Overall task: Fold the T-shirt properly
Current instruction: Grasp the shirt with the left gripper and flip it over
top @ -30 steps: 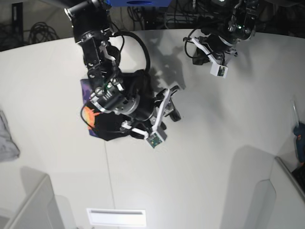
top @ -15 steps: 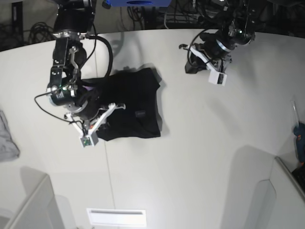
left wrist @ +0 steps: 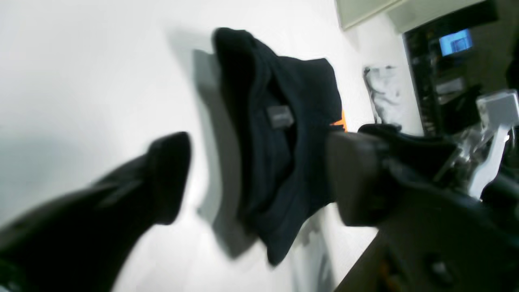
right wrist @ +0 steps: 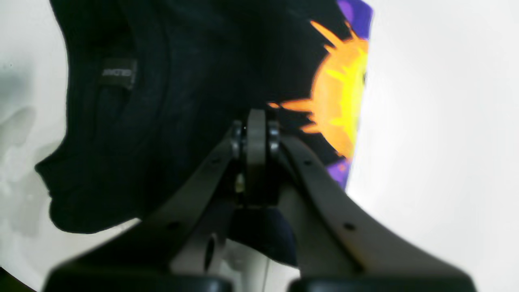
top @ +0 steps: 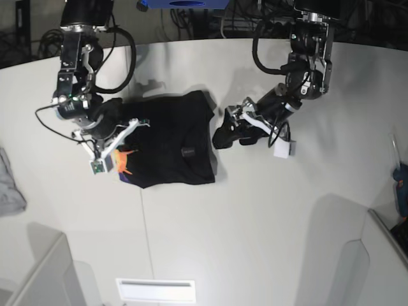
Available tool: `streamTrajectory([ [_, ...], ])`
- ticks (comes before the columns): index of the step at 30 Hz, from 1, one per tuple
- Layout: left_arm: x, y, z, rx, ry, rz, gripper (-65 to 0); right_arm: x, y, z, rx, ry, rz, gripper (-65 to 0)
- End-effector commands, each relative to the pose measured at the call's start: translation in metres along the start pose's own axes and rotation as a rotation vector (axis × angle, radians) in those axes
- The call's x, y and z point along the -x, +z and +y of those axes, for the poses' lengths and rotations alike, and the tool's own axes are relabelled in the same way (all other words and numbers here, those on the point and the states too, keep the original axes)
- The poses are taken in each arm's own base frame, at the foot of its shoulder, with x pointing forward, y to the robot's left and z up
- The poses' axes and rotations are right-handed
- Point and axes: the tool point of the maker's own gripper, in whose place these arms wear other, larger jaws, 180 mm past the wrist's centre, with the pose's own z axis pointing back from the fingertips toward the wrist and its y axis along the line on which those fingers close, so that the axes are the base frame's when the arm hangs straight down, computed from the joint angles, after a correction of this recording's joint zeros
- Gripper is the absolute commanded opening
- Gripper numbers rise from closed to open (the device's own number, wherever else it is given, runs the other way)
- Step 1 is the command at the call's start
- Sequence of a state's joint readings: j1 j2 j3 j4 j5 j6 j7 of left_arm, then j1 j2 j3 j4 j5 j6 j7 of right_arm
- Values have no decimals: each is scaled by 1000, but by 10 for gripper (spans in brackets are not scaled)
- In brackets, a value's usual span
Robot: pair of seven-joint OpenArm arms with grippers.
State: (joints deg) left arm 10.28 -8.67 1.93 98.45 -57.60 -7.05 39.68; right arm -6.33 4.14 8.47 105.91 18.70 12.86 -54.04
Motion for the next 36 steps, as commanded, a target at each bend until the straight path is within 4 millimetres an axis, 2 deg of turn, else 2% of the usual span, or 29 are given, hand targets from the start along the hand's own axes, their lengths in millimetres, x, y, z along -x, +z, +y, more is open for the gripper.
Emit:
streamTrajectory([
  [1,-12,-3,-6,27,3,-37,-71,-14,8,-8,23,-2,-57,-650],
  [6,-10,-25,-7,40,56,-30,-64,-6,16,-26,67,-31,-78,-650],
  [10,10,-50,-11,52,52,61,-64,4,22,-41,105,-59,-68,-650],
  [13,29,-62,-7,42,64,122,-64,8,25,-48,122,-73,-62,-650],
  [18,52,-70,6,9,124,167,-64,13,29,-58,144,-89,-60,-650],
  [22,54,-81,0,20,137,182,-64,16,31,-60,136,-68,-58,-650],
  [31,63,-88,10,-6,165,207,-71,22,33,-64,147,-77,-47,-650],
  [33,64,-88,10,-8,162,211,-122,23,33,-64,147,-77,-46,-650],
  [36,67,-88,17,-52,103,223,-252,23,33,-64,147,-77,-46,-650],
])
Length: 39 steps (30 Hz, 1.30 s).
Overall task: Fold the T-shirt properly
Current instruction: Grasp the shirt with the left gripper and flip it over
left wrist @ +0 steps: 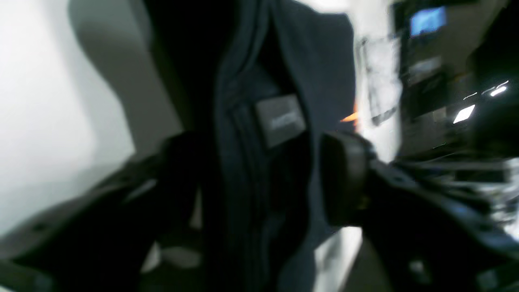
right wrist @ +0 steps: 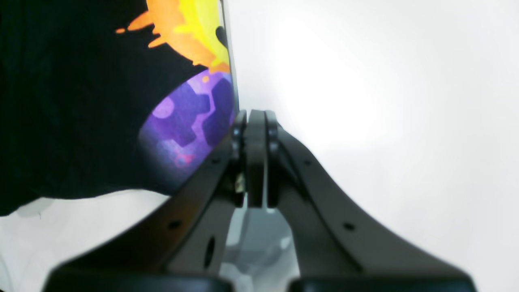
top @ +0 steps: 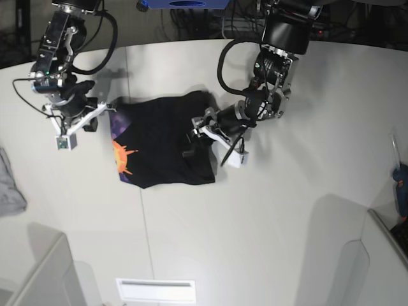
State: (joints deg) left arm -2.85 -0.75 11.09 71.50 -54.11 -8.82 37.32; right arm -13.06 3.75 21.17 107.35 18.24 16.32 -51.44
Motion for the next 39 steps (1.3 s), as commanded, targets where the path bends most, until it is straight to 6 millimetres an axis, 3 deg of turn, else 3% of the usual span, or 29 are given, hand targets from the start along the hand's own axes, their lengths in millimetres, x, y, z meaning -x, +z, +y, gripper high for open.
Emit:
streamTrajectory([
  [1,7,-1,8,-52,9,27,-295,-15,4,-1,-2,12,-54,-650],
  [13,8,-3,13,-100,33,29,-650,-15,4,-1,-1,12,-53,-650],
  [20,18,-2,10,-98,25,123,-650,-12,9,-12,26,-1,-53,-650],
  [26,-1,9,20,-128,-37,180,-650,-11,16,-33,79,-40,-59,-650],
  [33,-22,23,24,-161,-108,287,-650,6,22,-44,110,-63,-29,-650],
  [39,-27,21,15,-213,-372,426,-650,20,25,-47,126,-131,-16,-650],
])
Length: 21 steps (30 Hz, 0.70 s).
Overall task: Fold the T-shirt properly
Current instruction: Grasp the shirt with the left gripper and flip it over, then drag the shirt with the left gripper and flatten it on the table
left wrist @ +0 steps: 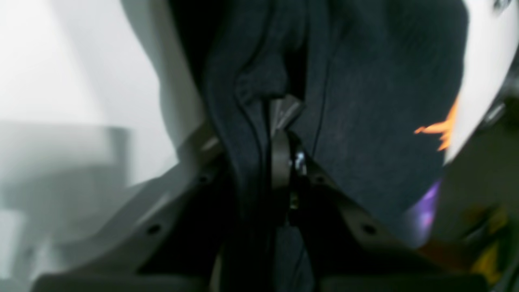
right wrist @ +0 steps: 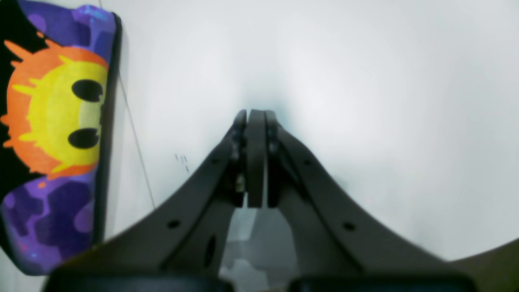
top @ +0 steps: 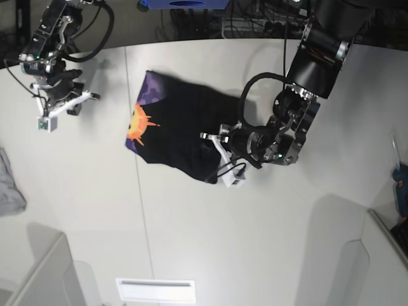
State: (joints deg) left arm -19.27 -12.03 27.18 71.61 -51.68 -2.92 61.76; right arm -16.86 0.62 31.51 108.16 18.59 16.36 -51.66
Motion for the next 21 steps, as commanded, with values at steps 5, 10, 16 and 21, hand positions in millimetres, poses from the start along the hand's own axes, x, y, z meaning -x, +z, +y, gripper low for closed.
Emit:
streamTrajectory([
  [5,-5,-1,-7,-97,-266,107,-650,0,8,1,3,-4,-32,-650],
  [10,-2,-5,-14,-132,-403,167,-650,5,19,2,17,-41,-46,-650],
  [16,-5,-3,-35,-135,-560,186,-650,22,22,0,22,-44,-17,-650],
  [21,5,-4,-52,-120,-671,214,-650,37,23,6,14,-75,-14,-650],
])
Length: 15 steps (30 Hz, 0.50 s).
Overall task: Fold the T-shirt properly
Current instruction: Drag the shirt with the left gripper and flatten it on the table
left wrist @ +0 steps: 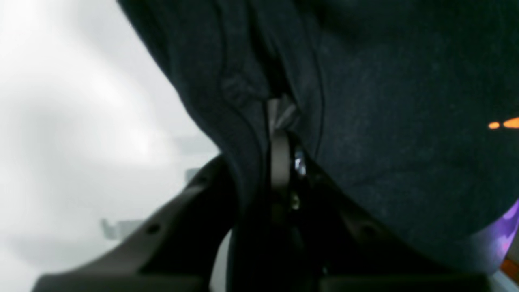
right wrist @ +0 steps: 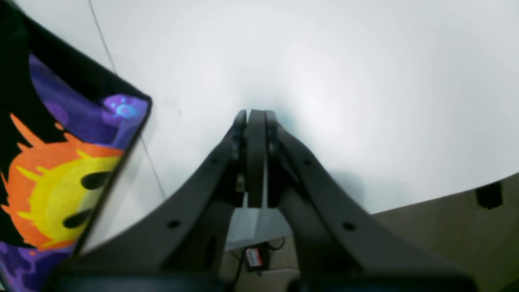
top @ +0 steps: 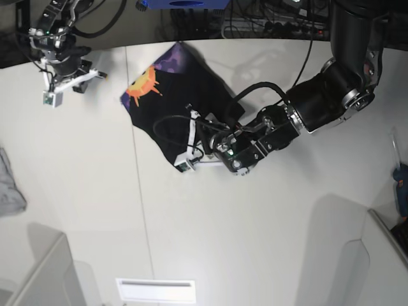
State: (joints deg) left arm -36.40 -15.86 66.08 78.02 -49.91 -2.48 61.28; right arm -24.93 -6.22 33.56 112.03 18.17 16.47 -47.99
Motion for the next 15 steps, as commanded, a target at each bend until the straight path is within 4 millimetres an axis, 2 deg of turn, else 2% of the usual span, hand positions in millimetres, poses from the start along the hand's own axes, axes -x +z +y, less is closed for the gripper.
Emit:
streamTrajectory([
  [1,-12,11,0,-2,-34,-23,-650,-8,4,0,-5,4,-40,-650],
  [6,-14,15,3,-120,-251,-24,-650,2,4,3,-9,-9,-22,-650],
  [10,-2,8,15,-205,-502,39,-650,11,6,3,-9,-16,-2,-650],
  [15,5,-1,22,-317,-809,74,-650,14,2,22,-56,5,10,-650],
])
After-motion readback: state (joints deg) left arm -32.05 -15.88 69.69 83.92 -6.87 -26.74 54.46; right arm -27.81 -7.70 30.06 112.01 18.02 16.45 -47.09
